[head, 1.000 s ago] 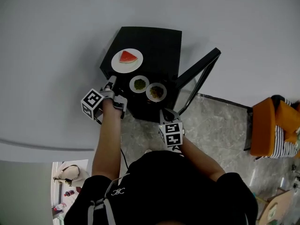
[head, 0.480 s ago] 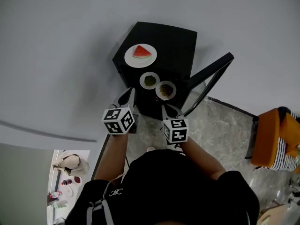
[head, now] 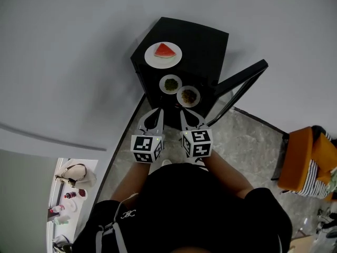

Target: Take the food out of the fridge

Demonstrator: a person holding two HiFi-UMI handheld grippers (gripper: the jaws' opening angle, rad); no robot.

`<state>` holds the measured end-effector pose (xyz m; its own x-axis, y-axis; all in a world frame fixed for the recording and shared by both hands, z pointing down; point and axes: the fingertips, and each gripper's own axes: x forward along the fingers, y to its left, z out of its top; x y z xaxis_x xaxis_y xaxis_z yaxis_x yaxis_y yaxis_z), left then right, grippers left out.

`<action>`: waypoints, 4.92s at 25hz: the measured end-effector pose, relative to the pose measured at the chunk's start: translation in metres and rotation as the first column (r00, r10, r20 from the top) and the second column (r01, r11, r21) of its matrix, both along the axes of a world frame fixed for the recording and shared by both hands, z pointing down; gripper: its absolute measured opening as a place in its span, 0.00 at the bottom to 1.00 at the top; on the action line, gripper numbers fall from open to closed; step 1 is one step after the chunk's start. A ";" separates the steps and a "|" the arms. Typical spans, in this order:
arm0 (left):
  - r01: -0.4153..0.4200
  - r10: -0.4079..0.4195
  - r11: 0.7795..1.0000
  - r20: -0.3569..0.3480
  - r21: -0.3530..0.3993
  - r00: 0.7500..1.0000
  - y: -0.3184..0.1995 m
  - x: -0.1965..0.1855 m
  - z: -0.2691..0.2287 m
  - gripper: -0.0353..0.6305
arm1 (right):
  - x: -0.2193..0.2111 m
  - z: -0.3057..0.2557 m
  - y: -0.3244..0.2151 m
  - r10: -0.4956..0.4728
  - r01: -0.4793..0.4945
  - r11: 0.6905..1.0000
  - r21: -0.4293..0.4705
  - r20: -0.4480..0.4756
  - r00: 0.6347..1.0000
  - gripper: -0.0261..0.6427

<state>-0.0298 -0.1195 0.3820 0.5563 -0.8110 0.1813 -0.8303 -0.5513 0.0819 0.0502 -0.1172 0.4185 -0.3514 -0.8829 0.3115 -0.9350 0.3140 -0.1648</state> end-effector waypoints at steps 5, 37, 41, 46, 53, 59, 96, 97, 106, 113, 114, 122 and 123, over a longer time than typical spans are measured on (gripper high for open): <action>0.002 -0.005 0.998 -0.050 -0.060 0.999 0.002 0.000 0.009 0.05 | 0.001 0.001 0.003 0.003 -0.003 1.000 0.000 0.000 1.000 0.03; -0.395 -0.402 0.564 -0.659 -0.725 0.636 -0.093 0.071 0.240 0.19 | 0.110 0.065 0.052 0.409 -0.431 0.887 -0.165 -0.155 0.899 0.03; -0.382 -0.454 0.525 -0.629 -0.761 0.631 -0.116 0.077 0.281 0.24 | 0.119 0.065 0.043 0.443 -0.471 0.870 -0.145 -0.189 0.876 0.03; -0.359 -0.449 0.476 -0.573 -0.803 0.686 -0.128 0.093 0.324 0.30 | 0.129 0.067 0.042 0.485 -0.515 0.844 -0.151 -0.196 0.852 0.03; -0.399 -0.475 0.448 -0.591 -0.800 0.652 -0.135 0.111 0.350 0.30 | 0.141 0.081 0.059 0.518 -0.556 0.810 -0.188 -0.214 0.828 0.03; -0.449 -0.496 0.441 -0.628 -0.777 0.599 -0.138 0.122 0.351 0.14 | 0.146 0.093 0.074 0.514 -0.562 0.797 -0.221 -0.241 0.823 0.03; -0.538 -0.376 0.561 -0.773 -0.629 0.512 -0.028 0.012 0.192 0.06 | 0.091 0.089 0.043 0.293 -0.324 0.930 -0.175 -0.180 0.939 0.03; -0.537 -0.372 0.565 -0.775 -0.626 0.512 -0.025 0.008 0.183 0.06 | 0.089 0.090 0.041 0.282 -0.313 0.934 -0.175 -0.178 0.943 0.03; -0.525 -0.331 0.580 -0.769 -0.623 0.547 0.004 -0.015 0.101 0.06 | 0.073 0.093 0.023 0.236 -0.253 0.949 -0.186 -0.110 0.966 0.03; -0.572 -0.325 0.572 -0.803 -0.588 0.500 0.021 0.000 0.048 0.06 | 0.056 0.088 0.030 0.186 -0.201 0.966 -0.165 -0.103 0.977 0.03; -0.580 -0.321 0.577 -0.813 -0.574 0.486 0.021 0.003 0.041 0.06 | 0.057 0.087 0.031 0.186 -0.201 0.966 -0.162 -0.103 0.977 0.03; -0.626 -0.270 0.592 -0.857 -0.508 0.439 0.009 0.030 -0.006 0.06 | 0.058 0.082 0.035 0.206 -0.215 0.964 -0.156 -0.075 0.976 0.03; -0.630 -0.268 0.591 -0.859 -0.505 0.437 0.008 0.032 -0.012 0.06 | 0.058 0.080 0.035 0.206 -0.216 0.965 -0.151 -0.076 0.976 0.03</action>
